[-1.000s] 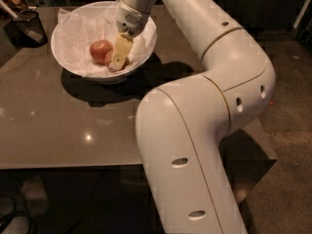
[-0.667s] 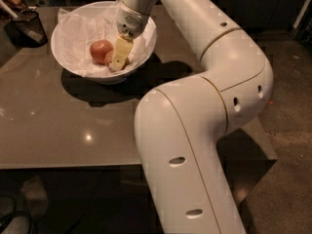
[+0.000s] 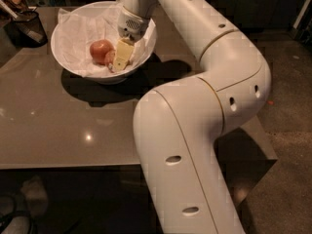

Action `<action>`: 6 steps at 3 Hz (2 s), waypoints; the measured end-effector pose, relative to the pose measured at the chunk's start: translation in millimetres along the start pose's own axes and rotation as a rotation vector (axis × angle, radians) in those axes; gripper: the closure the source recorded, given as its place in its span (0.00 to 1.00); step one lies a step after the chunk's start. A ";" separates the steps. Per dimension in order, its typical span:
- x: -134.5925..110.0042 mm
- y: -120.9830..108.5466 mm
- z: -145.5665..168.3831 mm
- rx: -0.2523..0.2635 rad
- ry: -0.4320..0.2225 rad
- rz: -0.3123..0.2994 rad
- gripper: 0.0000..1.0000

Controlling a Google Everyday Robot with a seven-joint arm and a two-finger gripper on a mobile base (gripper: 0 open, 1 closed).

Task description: Pick apple from white bowl

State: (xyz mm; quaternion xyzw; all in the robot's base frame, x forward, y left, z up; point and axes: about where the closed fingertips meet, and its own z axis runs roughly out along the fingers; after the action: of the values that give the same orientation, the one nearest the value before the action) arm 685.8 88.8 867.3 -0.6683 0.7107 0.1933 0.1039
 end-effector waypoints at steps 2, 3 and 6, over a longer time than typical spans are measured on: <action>1.6 -1.2 5.6 -0.012 0.001 0.003 0.52; 1.6 -1.2 5.6 -0.012 0.001 0.003 0.76; -7.4 0.0 -15.8 0.066 -0.049 -0.017 1.00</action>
Offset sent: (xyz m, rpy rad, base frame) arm 0.0004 0.0007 -0.0052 -0.0004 0.0112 0.0018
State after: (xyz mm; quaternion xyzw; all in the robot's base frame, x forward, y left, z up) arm 688.2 88.9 884.6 -0.6657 0.7083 0.1850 0.1449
